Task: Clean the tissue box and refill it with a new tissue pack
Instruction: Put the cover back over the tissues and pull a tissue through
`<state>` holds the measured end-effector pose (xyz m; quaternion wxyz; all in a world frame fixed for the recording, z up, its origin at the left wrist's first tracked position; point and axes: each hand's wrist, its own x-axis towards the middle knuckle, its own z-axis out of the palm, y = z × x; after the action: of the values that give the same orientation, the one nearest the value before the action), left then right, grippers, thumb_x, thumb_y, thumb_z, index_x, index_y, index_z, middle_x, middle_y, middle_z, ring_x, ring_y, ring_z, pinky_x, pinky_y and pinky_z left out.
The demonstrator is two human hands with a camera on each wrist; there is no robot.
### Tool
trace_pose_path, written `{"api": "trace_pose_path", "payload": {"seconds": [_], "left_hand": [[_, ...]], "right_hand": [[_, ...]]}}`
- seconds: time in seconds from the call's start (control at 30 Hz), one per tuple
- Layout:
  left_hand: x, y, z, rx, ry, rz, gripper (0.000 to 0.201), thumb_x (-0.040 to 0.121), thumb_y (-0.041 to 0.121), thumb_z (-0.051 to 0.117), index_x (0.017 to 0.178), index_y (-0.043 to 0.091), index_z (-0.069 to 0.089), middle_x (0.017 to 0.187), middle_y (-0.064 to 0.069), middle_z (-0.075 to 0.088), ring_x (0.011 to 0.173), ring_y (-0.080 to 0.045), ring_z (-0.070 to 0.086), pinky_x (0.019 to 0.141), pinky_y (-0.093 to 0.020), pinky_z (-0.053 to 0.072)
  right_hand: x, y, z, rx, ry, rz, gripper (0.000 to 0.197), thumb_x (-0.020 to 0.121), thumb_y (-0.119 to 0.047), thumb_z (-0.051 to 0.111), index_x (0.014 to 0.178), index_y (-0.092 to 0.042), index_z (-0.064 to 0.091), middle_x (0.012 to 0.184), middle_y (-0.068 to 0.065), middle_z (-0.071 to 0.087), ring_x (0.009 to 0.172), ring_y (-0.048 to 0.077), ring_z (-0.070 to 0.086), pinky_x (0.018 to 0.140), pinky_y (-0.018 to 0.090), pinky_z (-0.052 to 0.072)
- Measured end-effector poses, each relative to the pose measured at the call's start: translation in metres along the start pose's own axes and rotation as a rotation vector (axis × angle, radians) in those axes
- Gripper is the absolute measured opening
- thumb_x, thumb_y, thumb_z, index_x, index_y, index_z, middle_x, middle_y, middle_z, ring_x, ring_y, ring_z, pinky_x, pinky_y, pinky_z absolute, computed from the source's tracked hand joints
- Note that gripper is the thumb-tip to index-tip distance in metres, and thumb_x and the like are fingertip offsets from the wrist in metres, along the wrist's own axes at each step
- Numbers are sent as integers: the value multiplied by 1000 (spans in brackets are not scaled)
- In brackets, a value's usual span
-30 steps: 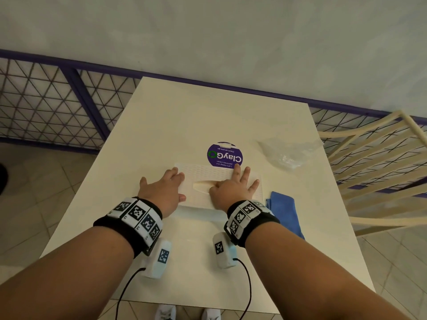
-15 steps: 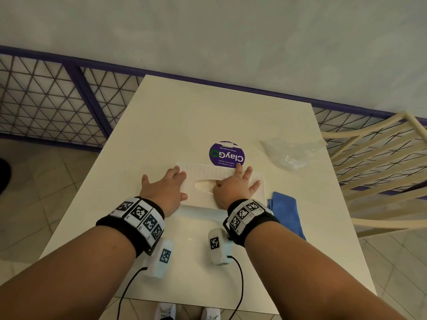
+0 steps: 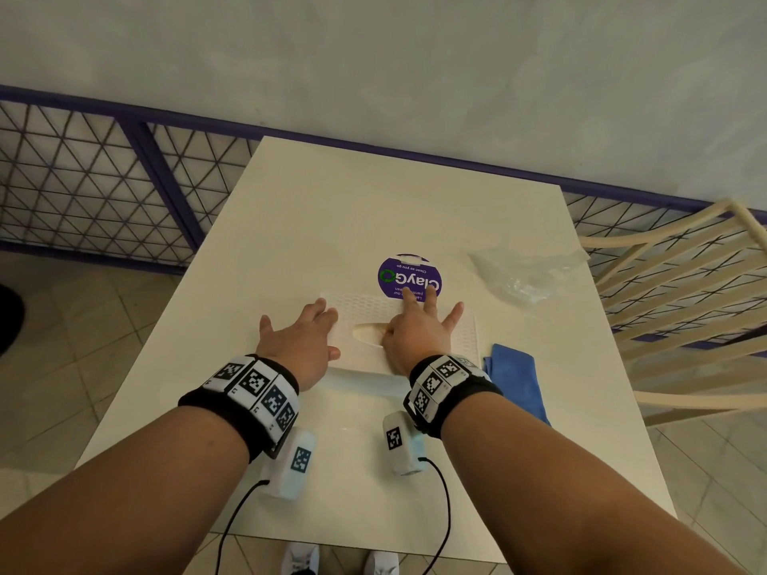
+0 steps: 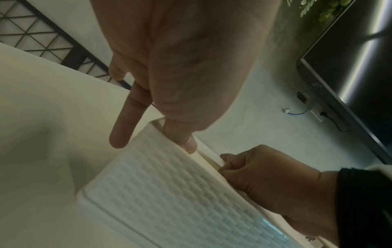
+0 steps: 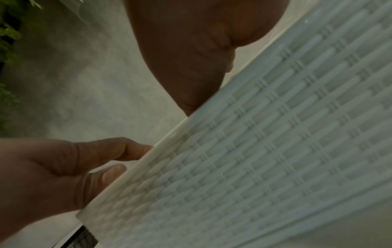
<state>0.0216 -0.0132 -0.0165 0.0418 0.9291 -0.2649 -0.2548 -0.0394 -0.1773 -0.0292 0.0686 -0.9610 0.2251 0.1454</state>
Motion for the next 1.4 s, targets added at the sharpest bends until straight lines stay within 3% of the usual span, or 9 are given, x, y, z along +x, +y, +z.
{"api": "trace_pose_path", "payload": {"seconds": [0.3, 0.5, 0.63, 0.87, 0.97, 1.03, 1.17, 1.27, 1.4], "left_hand": [[2, -2, 1, -1, -7, -4, 59, 98, 30, 40, 149, 29, 11, 158, 10, -3, 129, -14, 45, 114, -61, 4], [2, -3, 2, 1, -14, -7, 60, 98, 31, 39, 149, 29, 9, 158, 11, -4, 132, -14, 41, 114, -61, 3], [2, -3, 2, 16, -10, -2, 59, 98, 33, 39, 149, 29, 9, 158, 10, -3, 132, -14, 41, 113, -62, 2], [0, -2, 1, 36, -5, 0, 59, 98, 34, 37, 149, 28, 8, 158, 10, -4, 134, -13, 39, 113, -63, 1], [0, -2, 0, 65, -3, 5, 59, 98, 35, 36, 149, 28, 8, 158, 9, -3, 137, -13, 33, 112, -64, 2], [-1, -1, -1, 78, -6, 8, 58, 99, 35, 36, 149, 27, 8, 158, 8, -3, 139, -13, 28, 112, -64, 3], [-2, -1, -1, 71, -17, 9, 59, 99, 36, 35, 149, 28, 6, 158, 9, -4, 139, -12, 28, 112, -64, 2], [-2, -1, -2, 78, -23, 8, 58, 99, 37, 34, 149, 28, 5, 158, 9, -5, 137, -13, 32, 112, -64, 2], [-3, 0, -2, 85, -26, 5, 58, 99, 37, 34, 149, 28, 5, 158, 8, -5, 136, -14, 35, 112, -63, 2]], "right_hand": [[2, -4, 15, 228, -3, 130, 35, 94, -35, 39, 106, -24, 70, 160, -10, 5, 147, 17, -9, 108, 65, -12], [3, -4, 15, 254, 81, 141, 32, 90, -29, 42, 96, -21, 73, 158, -9, 19, 147, 17, 2, 110, 63, -10], [2, -3, 16, 263, 94, 117, 32, 87, -29, 42, 88, -19, 73, 158, -6, 19, 146, 21, 3, 109, 64, -11], [-4, -2, 12, 356, 169, 66, 30, 84, -28, 48, 90, -11, 71, 153, -6, 31, 144, 22, 13, 111, 63, -8], [-2, -2, 6, 293, 208, -34, 33, 81, -25, 50, 101, -9, 71, 144, -6, 44, 137, 22, 25, 115, 58, 4], [3, 1, -3, 263, 194, -161, 28, 80, -22, 53, 93, -5, 72, 136, -4, 53, 125, 24, 37, 113, 50, 20], [8, 7, -25, 317, 50, -317, 15, 79, -19, 61, 79, -5, 68, 109, 1, 68, 98, 21, 57, 87, 36, 50], [9, 10, -40, 366, -12, -311, 18, 79, -16, 60, 79, 0, 68, 100, 5, 69, 86, 21, 62, 77, 32, 53], [17, 22, -53, 426, -33, -261, 19, 80, -15, 62, 91, -1, 69, 112, 7, 61, 104, 23, 59, 87, 27, 46]]}}
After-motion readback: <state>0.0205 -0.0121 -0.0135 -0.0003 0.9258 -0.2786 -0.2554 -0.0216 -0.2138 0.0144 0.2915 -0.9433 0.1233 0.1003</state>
